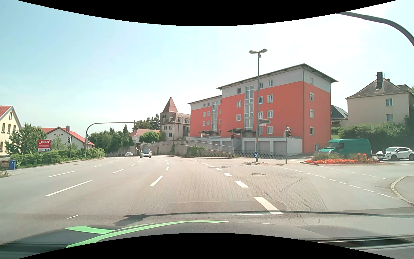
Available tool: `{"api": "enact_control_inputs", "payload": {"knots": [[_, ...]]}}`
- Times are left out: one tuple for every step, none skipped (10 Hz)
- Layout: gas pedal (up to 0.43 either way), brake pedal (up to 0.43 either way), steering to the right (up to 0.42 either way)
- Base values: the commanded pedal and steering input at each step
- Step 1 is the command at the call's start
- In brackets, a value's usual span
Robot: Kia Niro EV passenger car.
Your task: Follow the waypoints while adhering to traffic rules and regulations
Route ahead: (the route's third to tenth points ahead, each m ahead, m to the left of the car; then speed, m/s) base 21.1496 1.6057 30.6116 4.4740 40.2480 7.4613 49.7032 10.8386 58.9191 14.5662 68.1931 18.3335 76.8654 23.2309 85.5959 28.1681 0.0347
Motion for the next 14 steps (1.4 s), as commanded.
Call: {"api": "enact_control_inputs", "payload": {"knots": [[0.0,0.238,0.003],[0.0,0.238,0.003],[0.0,0.238,0.003],[0.0,0.238,0.003],[0.0,0.238,0.003],[0.0,0.238,0.003],[0.0,0.238,0.003],[0.0,0.238,0.003],[0.0,0.238,0.003],[0.0,0.238,0.003],[0.0,0.238,0.003],[0.0,0.244,0.003],[0.0,0.244,0.003],[0.0,0.25,0.003]]}}
